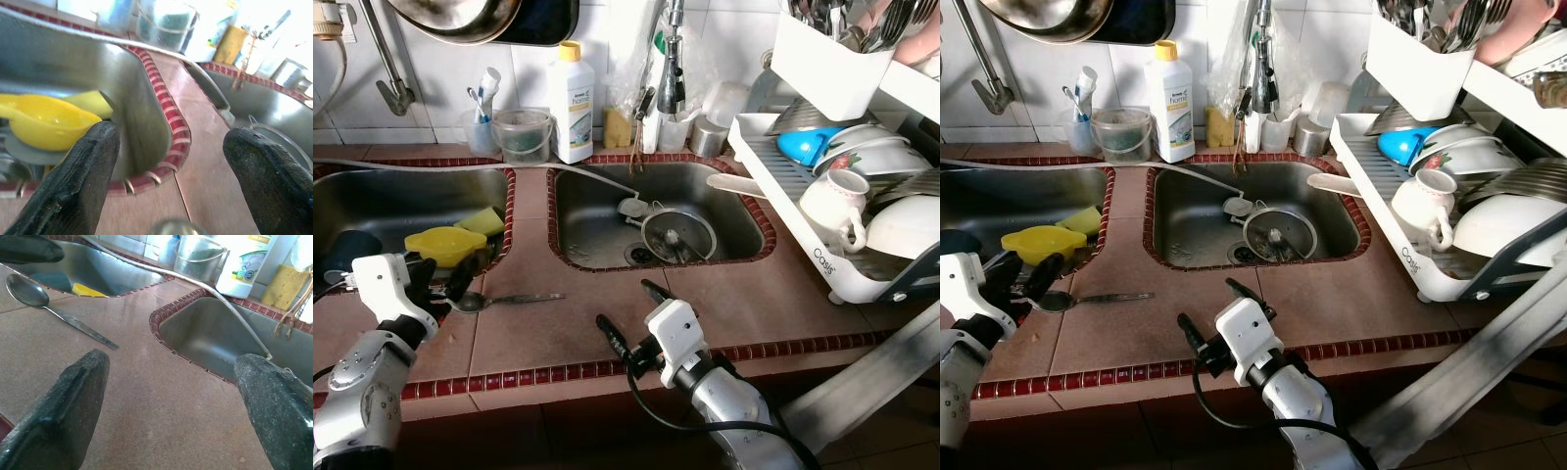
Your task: Kitchen organization
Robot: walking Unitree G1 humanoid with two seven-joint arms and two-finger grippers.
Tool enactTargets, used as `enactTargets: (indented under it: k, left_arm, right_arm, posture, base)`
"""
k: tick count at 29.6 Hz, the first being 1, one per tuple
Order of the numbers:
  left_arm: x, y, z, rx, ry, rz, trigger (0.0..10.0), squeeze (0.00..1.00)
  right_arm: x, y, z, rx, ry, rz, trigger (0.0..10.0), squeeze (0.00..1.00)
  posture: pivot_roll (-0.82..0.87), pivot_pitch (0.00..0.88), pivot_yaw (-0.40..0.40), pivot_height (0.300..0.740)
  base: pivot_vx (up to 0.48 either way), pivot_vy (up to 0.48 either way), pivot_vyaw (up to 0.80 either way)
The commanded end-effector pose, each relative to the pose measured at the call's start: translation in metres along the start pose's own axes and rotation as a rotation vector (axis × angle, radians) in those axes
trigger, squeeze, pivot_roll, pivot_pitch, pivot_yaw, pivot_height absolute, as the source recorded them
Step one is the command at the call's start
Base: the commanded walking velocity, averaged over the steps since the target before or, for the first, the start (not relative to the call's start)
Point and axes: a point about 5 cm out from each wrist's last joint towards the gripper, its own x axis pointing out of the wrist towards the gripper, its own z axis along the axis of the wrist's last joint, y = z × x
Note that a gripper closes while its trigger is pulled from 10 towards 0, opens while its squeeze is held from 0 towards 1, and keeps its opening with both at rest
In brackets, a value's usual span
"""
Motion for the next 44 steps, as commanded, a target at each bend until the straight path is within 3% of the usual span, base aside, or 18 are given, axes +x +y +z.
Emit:
enactTargets:
  k: [1,19,30,44]
  left_arm:
    - [-0.001,-0.002,0.001,0.002,0.002,-0.016,10.0,0.00]
    - [-0.021,0.013,0.000,-0.030,0.018,0.053,10.0,0.00]
    - [-0.029,0.008,-0.008,-0.053,0.062,0.017,10.0,0.00]
    - [-0.029,-0.006,-0.012,-0.055,0.091,-0.065,10.0,0.00]
  right_arm:
    - [0.000,-0.003,0.005,-0.006,-0.022,-0.010,10.0,0.00]
    - [0.001,-0.003,0.005,0.003,-0.027,-0.010,10.0,0.00]
    - [0.001,-0.002,0.005,0.003,-0.027,-0.002,10.0,0.00]
    - [0.001,-0.002,0.005,0.003,-0.028,-0.004,10.0,0.00]
  posture:
    - [-0.08,0.017,-0.033,0.740]
    - [-0.07,0.031,-0.036,0.740]
    - [-0.07,0.036,-0.039,0.740]
    - [-0.07,0.036,-0.036,0.740]
  base:
    - [0.000,0.000,0.00]
    - [0.000,0.000,0.00]
    - [0.000,0.000,0.00]
    - [0.000,0.000,0.00]
